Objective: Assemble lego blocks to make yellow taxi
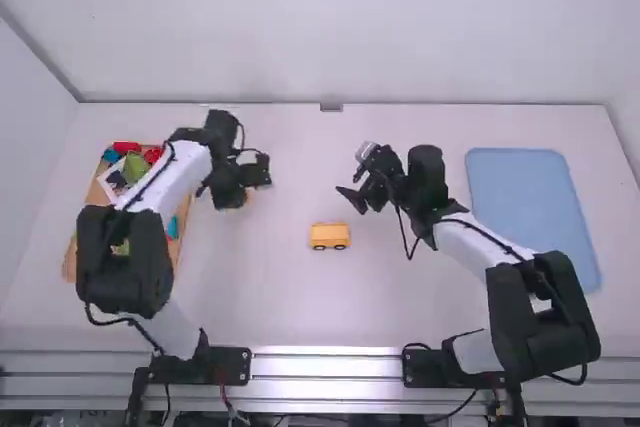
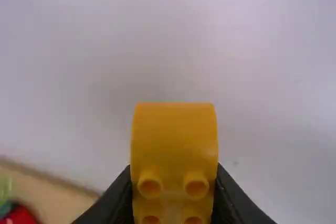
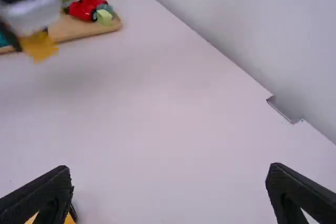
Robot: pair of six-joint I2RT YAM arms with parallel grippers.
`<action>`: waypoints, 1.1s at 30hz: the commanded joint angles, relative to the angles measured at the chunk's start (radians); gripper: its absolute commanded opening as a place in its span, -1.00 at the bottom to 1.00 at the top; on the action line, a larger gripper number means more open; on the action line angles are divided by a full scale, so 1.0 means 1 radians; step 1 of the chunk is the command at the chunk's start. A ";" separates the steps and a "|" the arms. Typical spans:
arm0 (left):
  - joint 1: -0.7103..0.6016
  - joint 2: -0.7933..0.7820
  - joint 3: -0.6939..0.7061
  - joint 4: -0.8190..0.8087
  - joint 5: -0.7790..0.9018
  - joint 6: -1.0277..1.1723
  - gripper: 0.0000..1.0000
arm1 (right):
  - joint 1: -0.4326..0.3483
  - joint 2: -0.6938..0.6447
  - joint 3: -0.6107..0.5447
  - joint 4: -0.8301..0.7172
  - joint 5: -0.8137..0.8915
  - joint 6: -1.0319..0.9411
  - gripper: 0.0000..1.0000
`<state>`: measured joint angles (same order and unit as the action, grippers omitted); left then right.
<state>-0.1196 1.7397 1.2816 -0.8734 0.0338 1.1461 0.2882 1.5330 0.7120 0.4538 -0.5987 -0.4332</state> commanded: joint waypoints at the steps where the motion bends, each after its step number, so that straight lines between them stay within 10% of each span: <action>1: -0.067 -0.019 -0.040 -0.001 0.014 0.040 -0.96 | 0.002 -0.011 0.006 0.003 -0.006 0.010 0.97; 17: -0.128 -0.019 -0.315 0.294 0.241 0.041 -0.80 | 0.001 -0.011 0.006 0.003 -0.003 0.010 0.97; 33: -0.191 0.072 -0.344 0.392 0.098 0.034 -0.66 | 0.001 -0.011 0.006 0.010 -0.005 0.011 0.97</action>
<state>-0.3088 1.7931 0.9207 -0.4747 0.1665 1.1934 0.2878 1.5330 0.7120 0.4606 -0.5983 -0.4232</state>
